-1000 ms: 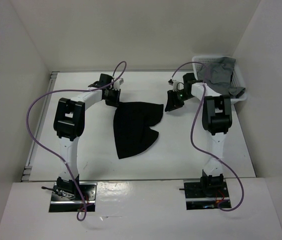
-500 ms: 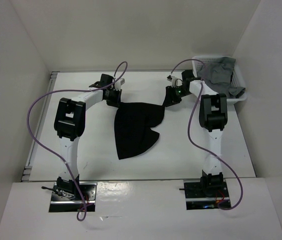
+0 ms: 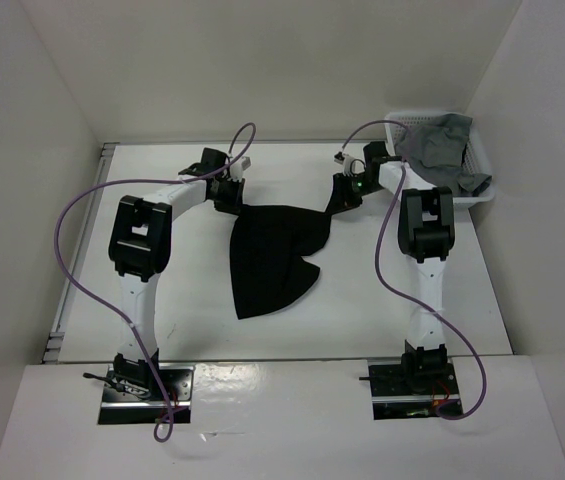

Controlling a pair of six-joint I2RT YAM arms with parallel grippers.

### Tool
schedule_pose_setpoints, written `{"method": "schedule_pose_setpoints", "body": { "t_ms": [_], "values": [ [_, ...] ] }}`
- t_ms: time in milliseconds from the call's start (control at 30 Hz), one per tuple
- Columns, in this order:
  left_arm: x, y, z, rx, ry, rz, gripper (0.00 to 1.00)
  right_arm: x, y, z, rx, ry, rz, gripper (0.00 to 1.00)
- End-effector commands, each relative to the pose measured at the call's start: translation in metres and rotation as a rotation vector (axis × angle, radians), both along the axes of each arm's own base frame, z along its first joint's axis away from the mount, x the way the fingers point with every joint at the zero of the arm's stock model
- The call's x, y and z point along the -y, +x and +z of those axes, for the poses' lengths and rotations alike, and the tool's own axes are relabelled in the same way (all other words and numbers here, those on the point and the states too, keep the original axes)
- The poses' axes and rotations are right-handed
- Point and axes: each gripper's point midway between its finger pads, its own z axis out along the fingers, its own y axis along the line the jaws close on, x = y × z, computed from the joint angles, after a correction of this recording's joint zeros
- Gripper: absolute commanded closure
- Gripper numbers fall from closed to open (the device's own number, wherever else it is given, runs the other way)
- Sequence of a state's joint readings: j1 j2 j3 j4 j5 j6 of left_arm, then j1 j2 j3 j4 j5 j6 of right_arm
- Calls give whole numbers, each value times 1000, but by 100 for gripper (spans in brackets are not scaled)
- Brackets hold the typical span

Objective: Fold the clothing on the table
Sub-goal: Flatten the skirt out

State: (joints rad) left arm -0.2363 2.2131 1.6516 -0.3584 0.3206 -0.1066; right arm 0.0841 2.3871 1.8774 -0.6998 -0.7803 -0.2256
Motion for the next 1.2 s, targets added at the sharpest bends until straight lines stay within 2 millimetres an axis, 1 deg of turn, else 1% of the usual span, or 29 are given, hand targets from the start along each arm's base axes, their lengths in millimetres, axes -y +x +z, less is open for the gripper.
{"method": "schedule_pose_setpoints", "body": {
  "t_ms": [0, 33, 67, 133, 200, 300, 367, 400, 433, 467, 500, 533, 567, 633, 667, 700, 733, 767, 800, 867, 900, 933, 967, 1000, 1033, 1067, 1100, 1133, 1167],
  "values": [
    [3, -17, -30, -87, 20, -33, 100, 7, -18, -32, -79, -68, -3, 72],
    [4, -14, -27, -77, 17, -33, 100, 9, -20, -35, -88, -81, -6, 75],
    [4, -16, -27, -86, 19, -33, 100, 9, -19, -31, -79, -80, -7, 77],
    [5, -13, -24, -75, 17, -33, 100, 11, -20, -31, -77, -91, -10, 88],
    [6, -12, -21, -77, 9, -37, 100, 13, -17, -23, -53, -108, -18, 100],
    [9, -1, -5, -40, 7, -47, 100, 14, -13, -8, -19, -113, -22, 100],
    [9, 6, 12, -7, 12, -68, 100, 13, -3, 21, 45, -107, -26, 100],
    [10, 11, 25, 24, 14, -80, 100, 15, -1, 31, 61, -115, -31, 100],
    [9, 24, 50, 91, 32, -93, 100, 14, 6, 57, 113, -110, -34, 100],
    [10, 30, 62, 122, 35, -106, 100, 15, 12, 70, 156, -116, -34, 100],
    [8, 34, 72, 138, 52, -107, 100, 15, 17, 92, 191, -113, -36, 100],
    [3, 42, 91, 183, 56, -111, 100, 16, 20, 110, 226, -120, -43, 100],
    [6, 56, 124, 255, 43, -108, 100, 16, 24, 121, 254, -122, -37, 100],
    [5, 60, 154, 298, 25, -121, 100, 17, 31, 161, 323, -124, -47, 100],
    [8, 65, 185, 358, 13, -133, 100, 17, 34, 172, 349, -124, -42, 100],
    [9, 65, 206, 397, -1, -137, 100, 17, 36, 197, 397, -119, -46, 100],
    [11, 65, 223, 427, -14, -143, 100, 17, 37, 207, 419, -117, -48, 100],
    [13, 62, 237, 441, -29, -154, 100, 18, 37, 229, 459, -114, -66, 100],
    [15, 60, 274, 519, -48, -159, 100, 18, 37, 248, 506, -108, -70, 100],
    [19, 51, 307, 572, -84, -186, 100, 18, 30, 273, 550, -97, -82, 100],
    [20, 46, 318, 589, -95, -195, 100, 15, 19, 294, 594, -105, -85, 100],
    [19, 36, 339, 634, -99, -209, 100, 9, 11, 304, 614, -109, -78, 100],
    [24, 28, 345, 645, -104, -237, 100, 11, 7, 314, 642, -113, -88, 100],
    [28, 20, 351, 662, -101, -266, 100, 8, -7, 331, 687, -116, -81, 100],
    [26, 6, 371, 701, -106, -280, 100, 9, -13, 339, 705, -113, -83, 100],
    [29, -1, 363, 674, -106, -290, 100, 10, -19, 347, 726, -110, -85, 100],
    [33, -18, 381, 707, -123, -310, 100, 12, -35, 357, 741, -107, -87, 100],
    [31, -24, 382, 706, -123, -310, 100, 13, -44, 361, 749, -106, -87, 100],
    [37, -32, 381, 706, -122, -330, 100, 14, -50, 367, 764, -103, -89, 100]
  ]
}}
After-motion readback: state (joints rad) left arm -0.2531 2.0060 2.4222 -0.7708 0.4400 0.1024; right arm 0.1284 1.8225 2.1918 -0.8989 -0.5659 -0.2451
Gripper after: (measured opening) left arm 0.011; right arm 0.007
